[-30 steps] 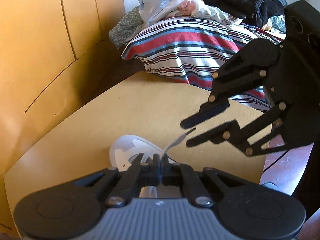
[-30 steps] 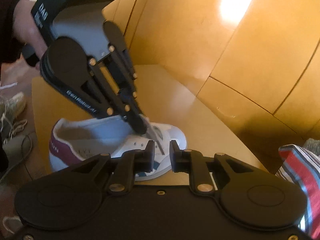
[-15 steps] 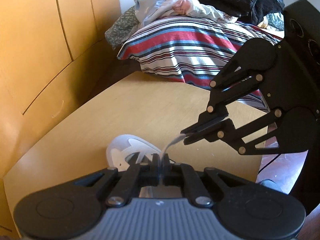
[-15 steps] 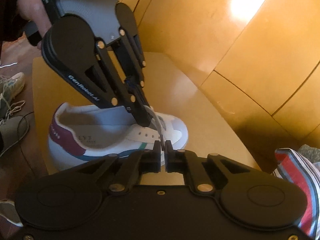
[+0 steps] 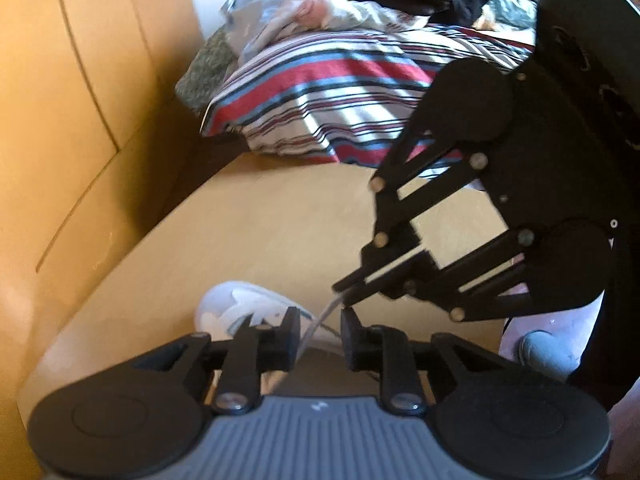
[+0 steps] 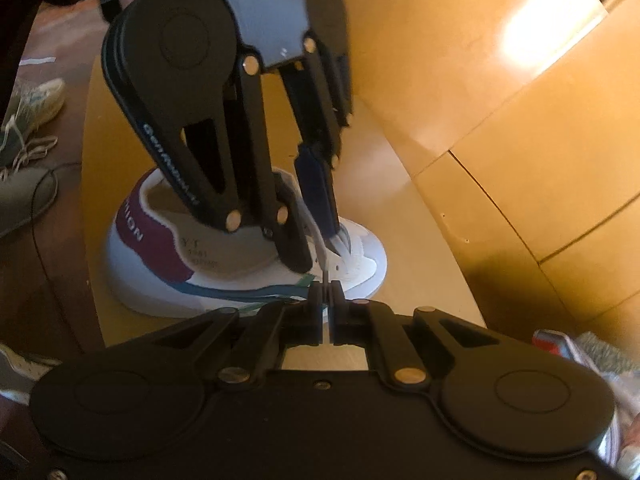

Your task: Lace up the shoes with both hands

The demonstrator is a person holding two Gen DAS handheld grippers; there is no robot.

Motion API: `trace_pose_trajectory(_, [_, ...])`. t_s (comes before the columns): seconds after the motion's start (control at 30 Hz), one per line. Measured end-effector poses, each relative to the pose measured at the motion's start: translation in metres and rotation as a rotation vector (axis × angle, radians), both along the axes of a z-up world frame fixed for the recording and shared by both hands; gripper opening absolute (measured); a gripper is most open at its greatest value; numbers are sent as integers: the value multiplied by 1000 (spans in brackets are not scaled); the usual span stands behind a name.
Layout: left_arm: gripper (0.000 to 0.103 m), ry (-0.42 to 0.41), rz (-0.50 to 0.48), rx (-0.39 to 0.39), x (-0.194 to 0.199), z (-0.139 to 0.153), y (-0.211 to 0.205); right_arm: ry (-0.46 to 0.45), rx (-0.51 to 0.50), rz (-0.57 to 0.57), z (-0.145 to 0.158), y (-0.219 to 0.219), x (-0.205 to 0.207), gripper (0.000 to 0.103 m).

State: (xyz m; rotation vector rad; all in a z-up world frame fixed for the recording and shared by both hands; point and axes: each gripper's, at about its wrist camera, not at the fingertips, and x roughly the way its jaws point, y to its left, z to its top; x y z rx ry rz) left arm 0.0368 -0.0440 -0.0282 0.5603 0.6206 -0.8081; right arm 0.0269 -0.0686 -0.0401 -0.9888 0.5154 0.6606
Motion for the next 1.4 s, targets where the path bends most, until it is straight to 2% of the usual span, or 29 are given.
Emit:
trace_pose_trajectory(0.13, [14, 0, -16, 8, -3, 0, -2, -17, -22, 8, 1, 1, -2, 3])
trace_pose_trajectory(0.33, [14, -16, -24, 20, -7, 2, -2, -17, -46, 10, 0, 1, -3, 3])
trace_pose_trajectory(0.53, [5, -53, -55, 77, -14, 0, -9, -18, -85, 25, -3, 5, -4, 3])
trace_pose_trajectory(0.8, [3, -54, -64, 116, -18, -2, -14, -31, -105, 40, -2, 8, -9, 3])
trace_pose_trajectory(0.97, [2, -55, -41, 109, -19, 0, -12, -56, -103, 46, 2, 12, -14, 4])
trace_pose_trajectory(1.0, [1, -57, -19, 89, -18, 2, -9, -60, -102, 46, 2, 13, -14, 4])
trace_pose_trajectory(1.03, [1, -58, 21, 49, -16, 7, -3, -62, -99, 41, 3, 13, -15, 6])
trace_pose_trajectory(1.1, [1, -58, 88, -13, -12, 16, 7, -56, -81, 17, 5, 11, -14, 21])
trace_pose_trajectory(1.13, [1, -55, 126, -44, -9, 20, 14, -54, -74, 0, 5, 9, -13, 33])
trace_pose_trajectory(1.17, [1, -51, 164, -73, -5, 23, 22, -49, -62, -19, 5, 7, -12, 33])
trace_pose_trajectory(1.27, [1, -20, 245, -127, 3, 23, 38, 56, 126, -138, 12, -7, 3, 33])
trace_pose_trajectory(1.3, [1, -2, 264, -138, 5, 20, 40, 142, 268, -217, 17, -16, 12, 33])
trace_pose_trajectory(1.33, [1, 11, 280, -142, 6, 18, 41, 164, 305, -234, 18, -18, 14, 34])
trace_pose_trajectory(1.4, [1, 34, 289, -147, 8, 12, 41, 250, 449, -276, 21, -26, 22, 35])
